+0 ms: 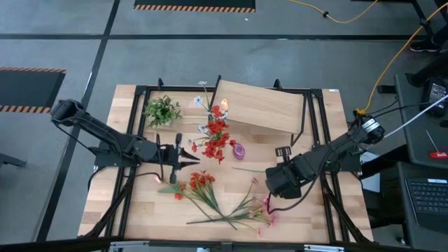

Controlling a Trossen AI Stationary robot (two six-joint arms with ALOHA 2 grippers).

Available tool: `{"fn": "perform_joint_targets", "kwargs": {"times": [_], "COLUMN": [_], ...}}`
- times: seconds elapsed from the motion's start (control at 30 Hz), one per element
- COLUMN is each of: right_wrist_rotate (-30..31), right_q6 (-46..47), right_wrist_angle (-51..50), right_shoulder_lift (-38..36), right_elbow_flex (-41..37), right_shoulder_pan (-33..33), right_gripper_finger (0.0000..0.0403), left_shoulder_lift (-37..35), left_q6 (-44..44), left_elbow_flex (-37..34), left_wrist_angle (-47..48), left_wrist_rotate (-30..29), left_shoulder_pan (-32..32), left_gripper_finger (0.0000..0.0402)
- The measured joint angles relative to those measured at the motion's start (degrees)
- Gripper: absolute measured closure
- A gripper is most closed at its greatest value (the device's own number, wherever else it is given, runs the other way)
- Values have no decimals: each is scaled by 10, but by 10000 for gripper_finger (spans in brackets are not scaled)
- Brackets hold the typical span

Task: Pick and place flowers into a vace then onto a shelf
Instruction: Put the red tulip into the transparent vase

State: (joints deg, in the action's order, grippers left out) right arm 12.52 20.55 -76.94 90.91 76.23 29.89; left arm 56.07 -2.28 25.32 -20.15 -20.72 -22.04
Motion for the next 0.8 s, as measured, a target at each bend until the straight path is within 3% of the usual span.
{"fn": "perform_joint_targets", "kwargs": {"times": [0.2, 0.37, 0.67, 0.8], "right_wrist_rotate": [0, 0, 25, 43], "right_q6": [-68, -135, -227, -258], "right_wrist_angle": [0, -43, -108, -115], "right_shoulder_lift": [16, 66, 154, 172], "right_elbow_flex": [22, 68, 192, 241], "right_shoulder_pan": [-34, -66, -92, -92], "right_gripper_finger": [403, 403, 403, 403], "left_shoulder_lift": [86, 150, 257, 286], "left_q6": [15, 53, 120, 142], "left_elbow_flex": [41, 110, 235, 265], "left_wrist_angle": [-28, 14, 166, 178], "left_wrist_rotate": [-6, -6, -5, -7], "left_shoulder_pan": [0, 0, -12, -16], "left_gripper_finger": [303, 275, 268, 268]}}
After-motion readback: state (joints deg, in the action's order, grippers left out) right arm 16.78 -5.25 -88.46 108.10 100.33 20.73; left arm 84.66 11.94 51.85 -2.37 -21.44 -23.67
